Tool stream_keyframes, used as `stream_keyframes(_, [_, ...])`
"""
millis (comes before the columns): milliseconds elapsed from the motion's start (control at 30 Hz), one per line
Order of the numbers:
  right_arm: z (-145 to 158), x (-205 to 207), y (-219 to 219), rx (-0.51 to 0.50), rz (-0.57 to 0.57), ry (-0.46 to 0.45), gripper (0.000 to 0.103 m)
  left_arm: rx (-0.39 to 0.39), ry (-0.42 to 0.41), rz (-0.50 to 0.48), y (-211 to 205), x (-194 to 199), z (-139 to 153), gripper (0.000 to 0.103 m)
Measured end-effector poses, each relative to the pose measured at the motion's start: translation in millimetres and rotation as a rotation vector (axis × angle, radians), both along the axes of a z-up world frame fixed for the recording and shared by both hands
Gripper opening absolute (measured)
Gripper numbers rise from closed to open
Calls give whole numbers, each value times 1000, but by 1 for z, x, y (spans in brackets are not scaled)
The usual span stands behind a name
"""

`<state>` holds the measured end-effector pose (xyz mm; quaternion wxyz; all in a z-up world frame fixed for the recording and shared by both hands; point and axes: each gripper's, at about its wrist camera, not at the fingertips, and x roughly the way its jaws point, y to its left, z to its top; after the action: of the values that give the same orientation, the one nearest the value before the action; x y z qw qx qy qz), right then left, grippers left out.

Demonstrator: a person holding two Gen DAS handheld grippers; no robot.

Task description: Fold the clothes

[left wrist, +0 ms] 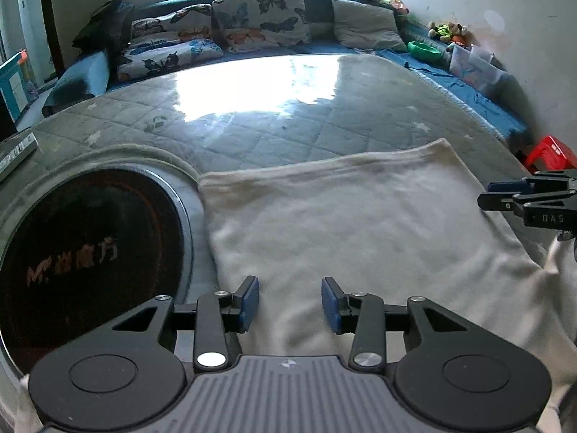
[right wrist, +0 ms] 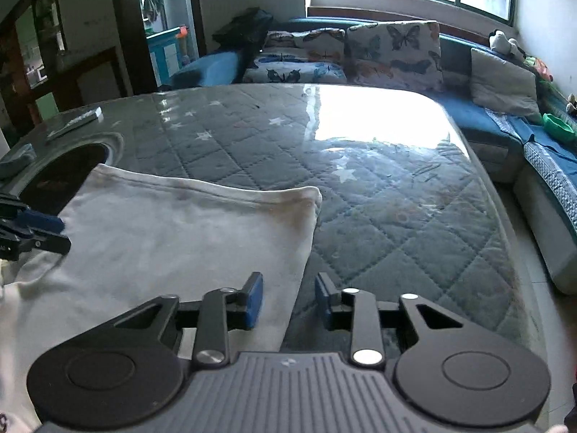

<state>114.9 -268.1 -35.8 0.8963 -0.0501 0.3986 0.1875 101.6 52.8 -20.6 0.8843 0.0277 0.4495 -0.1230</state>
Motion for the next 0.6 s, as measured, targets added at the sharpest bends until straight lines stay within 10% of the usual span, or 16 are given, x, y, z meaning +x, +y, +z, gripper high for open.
stream_keyframes(167, [-3, 12, 5, -17, -1, -33, 6, 23, -6, -14, -3, 21, -2, 42])
stream_keyframes(600, [-1, 55, -4, -114, -56, -84, 8, 42, -62, 12, -30, 95, -7, 45])
